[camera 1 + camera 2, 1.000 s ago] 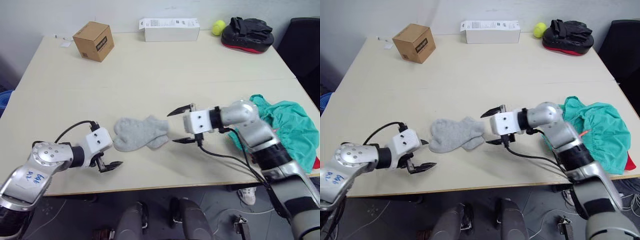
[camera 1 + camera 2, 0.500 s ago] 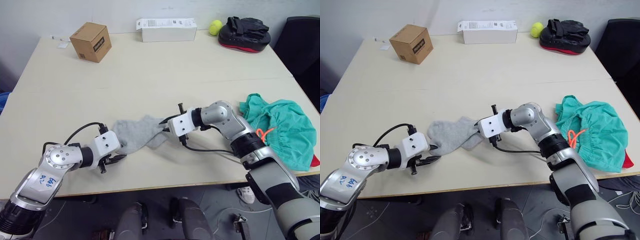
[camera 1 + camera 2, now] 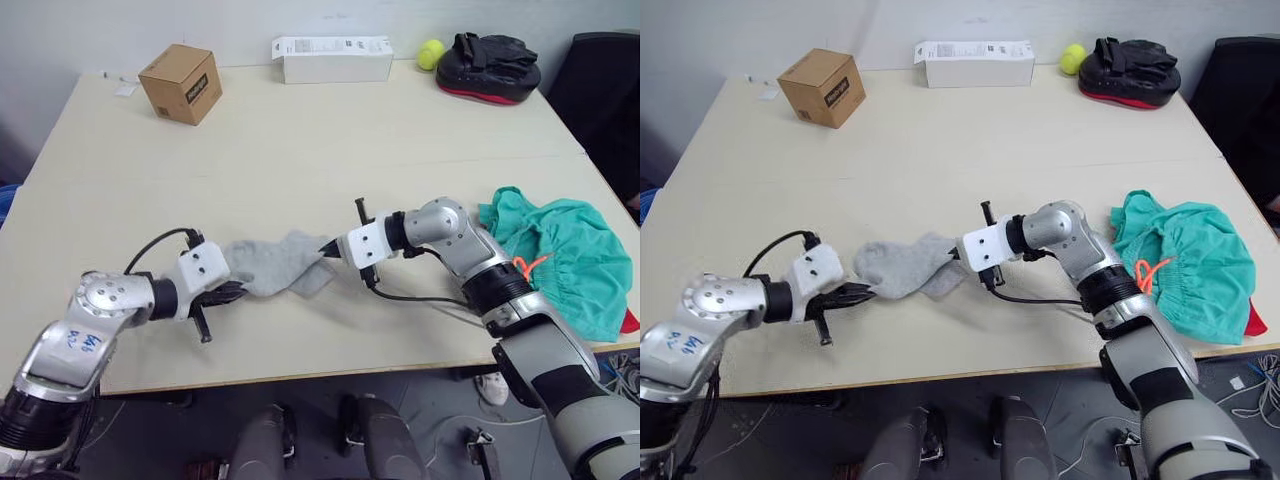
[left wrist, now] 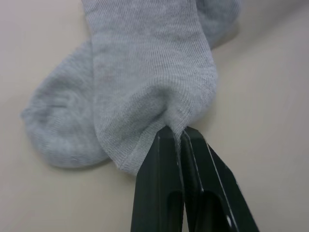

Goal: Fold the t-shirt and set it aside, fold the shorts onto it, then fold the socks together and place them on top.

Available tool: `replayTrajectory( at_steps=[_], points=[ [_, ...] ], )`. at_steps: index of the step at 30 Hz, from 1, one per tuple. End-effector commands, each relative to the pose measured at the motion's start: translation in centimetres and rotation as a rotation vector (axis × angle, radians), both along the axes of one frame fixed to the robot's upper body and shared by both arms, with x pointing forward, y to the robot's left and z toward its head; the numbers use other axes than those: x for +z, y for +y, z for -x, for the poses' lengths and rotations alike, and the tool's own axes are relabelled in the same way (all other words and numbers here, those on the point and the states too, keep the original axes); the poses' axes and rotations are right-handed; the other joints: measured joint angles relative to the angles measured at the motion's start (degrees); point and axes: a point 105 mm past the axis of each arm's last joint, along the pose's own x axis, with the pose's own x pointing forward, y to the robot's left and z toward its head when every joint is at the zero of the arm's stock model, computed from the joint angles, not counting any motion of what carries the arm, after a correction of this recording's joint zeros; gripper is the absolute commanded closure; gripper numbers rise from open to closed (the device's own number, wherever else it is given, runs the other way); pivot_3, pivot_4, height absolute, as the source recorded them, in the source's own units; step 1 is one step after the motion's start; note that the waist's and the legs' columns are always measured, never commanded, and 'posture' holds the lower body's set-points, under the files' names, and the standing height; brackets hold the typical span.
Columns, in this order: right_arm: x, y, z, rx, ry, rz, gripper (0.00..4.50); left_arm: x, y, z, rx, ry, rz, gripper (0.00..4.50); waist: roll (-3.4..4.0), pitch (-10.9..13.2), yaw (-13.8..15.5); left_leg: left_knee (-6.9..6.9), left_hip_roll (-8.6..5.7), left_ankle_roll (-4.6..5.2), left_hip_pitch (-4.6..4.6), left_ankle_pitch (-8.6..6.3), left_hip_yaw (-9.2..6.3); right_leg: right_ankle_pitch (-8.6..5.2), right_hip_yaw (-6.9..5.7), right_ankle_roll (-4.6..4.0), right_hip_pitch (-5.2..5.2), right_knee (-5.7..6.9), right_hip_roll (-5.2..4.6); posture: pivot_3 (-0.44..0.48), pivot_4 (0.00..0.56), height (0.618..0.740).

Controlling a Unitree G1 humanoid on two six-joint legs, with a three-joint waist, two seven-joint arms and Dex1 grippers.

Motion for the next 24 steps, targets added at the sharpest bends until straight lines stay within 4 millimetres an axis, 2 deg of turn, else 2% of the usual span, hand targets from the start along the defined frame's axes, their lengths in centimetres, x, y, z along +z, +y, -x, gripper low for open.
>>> replayTrajectory(
  at_steps=[1, 7, 12, 15, 20, 24],
  points=[
    [1.7, -0.3, 0.8, 0.007, -0.012, -0.048, 4.50, 1.9, 1.5, -0.9, -0.030, -0.056, -0.044, 4.46, 0.00, 0.0, 0.0, 0.00, 0.00, 0.00, 0.00, 0.00, 0.00, 0.00, -0.01, 0.00, 0.00, 0.00, 0.00, 0.000, 0.150, 0.740],
    [2.2, -0.4, 1.9, -0.010, 0.026, -0.074, 4.50, 3.2, 2.7, -3.0, -0.104, -0.092, -0.120, 4.46, 0.00, 0.0, 0.0, 0.00, -0.01, 0.00, -0.05, -0.01, 0.02, 0.00, -0.01, 0.00, -0.03, -0.02, 0.00, 0.000, 0.150, 0.740],
    [1.2, -0.2, 3.3, -0.013, 0.062, -0.060, 4.50, 1.5, 2.6, -5.1, -0.247, -0.135, -0.272, 4.46, 0.00, 0.0, 0.1, 0.01, -0.02, 0.00, -0.06, -0.01, 0.04, 0.00, -0.04, 0.00, -0.04, 0.00, 0.01, 0.000, 0.150, 0.740],
    [0.8, 0.2, 3.7, -0.023, 0.063, -0.063, 4.50, 1.4, 2.2, -6.5, -0.282, -0.178, -0.312, 4.46, -0.01, 0.0, 0.1, 0.09, -0.02, 0.03, -0.11, -0.02, 0.06, 0.00, -0.06, 0.00, -0.05, 0.01, 0.02, 0.000, 0.150, 0.740],
    [1.7, 0.2, 3.2, -0.074, 0.033, -0.096, 4.50, 4.7, 1.3, -9.0, -0.268, -0.278, -0.259, 4.46, -0.07, 0.0, 0.1, 0.33, 0.01, 0.08, -0.42, -0.02, 0.02, 0.01, -0.13, 0.02, -0.27, 0.12, 0.02, 0.000, 0.150, 0.740],
    [2.6, -0.2, 2.6, -0.113, 0.003, -0.122, 4.50, 6.4, 0.8, -10.1, -0.278, -0.332, -0.248, 4.46, -0.07, 0.0, 0.0, 0.38, -0.02, 0.13, -0.52, -0.01, 0.02, 0.03, -0.15, 0.05, -0.34, 0.12, 0.00, 0.000, 0.150, 0.740]
  ],
)
